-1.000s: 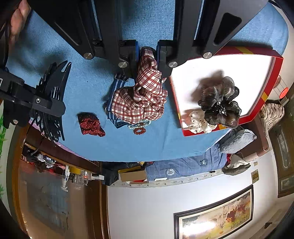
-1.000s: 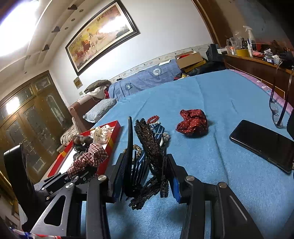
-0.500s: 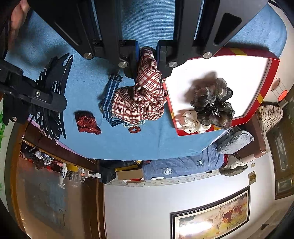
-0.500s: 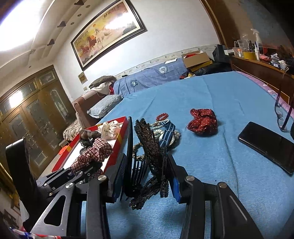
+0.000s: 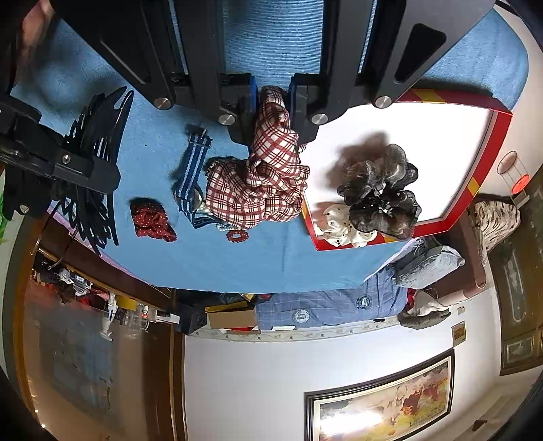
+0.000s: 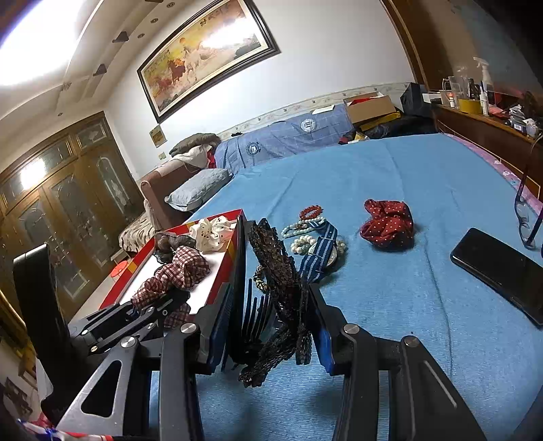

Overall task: Organize jewelry
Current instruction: 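Lift the plaid scrunchie and black claw clips and carry toward the tray, then lower the plaid scrunchie and claw clips into the tray and open left tool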

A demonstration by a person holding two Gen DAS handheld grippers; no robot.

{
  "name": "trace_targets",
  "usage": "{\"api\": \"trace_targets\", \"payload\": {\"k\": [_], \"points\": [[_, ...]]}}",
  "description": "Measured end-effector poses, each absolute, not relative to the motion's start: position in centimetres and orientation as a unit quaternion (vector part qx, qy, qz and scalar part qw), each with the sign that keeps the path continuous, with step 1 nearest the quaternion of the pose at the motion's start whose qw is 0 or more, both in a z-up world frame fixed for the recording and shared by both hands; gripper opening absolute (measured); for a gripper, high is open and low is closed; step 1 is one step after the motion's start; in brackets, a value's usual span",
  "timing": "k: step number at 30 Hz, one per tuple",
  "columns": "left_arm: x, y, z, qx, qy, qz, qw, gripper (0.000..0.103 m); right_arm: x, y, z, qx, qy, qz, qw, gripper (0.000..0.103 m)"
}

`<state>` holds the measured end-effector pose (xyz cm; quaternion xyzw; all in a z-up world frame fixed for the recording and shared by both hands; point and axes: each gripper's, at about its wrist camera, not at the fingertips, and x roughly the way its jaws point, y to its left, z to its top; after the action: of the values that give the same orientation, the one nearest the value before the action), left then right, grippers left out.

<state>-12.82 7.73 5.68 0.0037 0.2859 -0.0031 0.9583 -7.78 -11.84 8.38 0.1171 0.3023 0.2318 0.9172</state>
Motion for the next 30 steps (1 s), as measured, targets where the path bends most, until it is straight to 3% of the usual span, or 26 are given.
{"api": "trace_targets", "payload": {"k": [18,30], "points": [[-13.3,10.2,7.1,-0.018,0.271,0.018,0.962,0.012,-7.2,-9.8,9.4,0.106,0.302,0.254,0.913,0.047],[-13.6,17.8,8.4,-0.064,0.256,0.085,0.961,0.012,-6.0,-4.7,11.5,0.088,0.308,0.304,0.897,0.047]]}}
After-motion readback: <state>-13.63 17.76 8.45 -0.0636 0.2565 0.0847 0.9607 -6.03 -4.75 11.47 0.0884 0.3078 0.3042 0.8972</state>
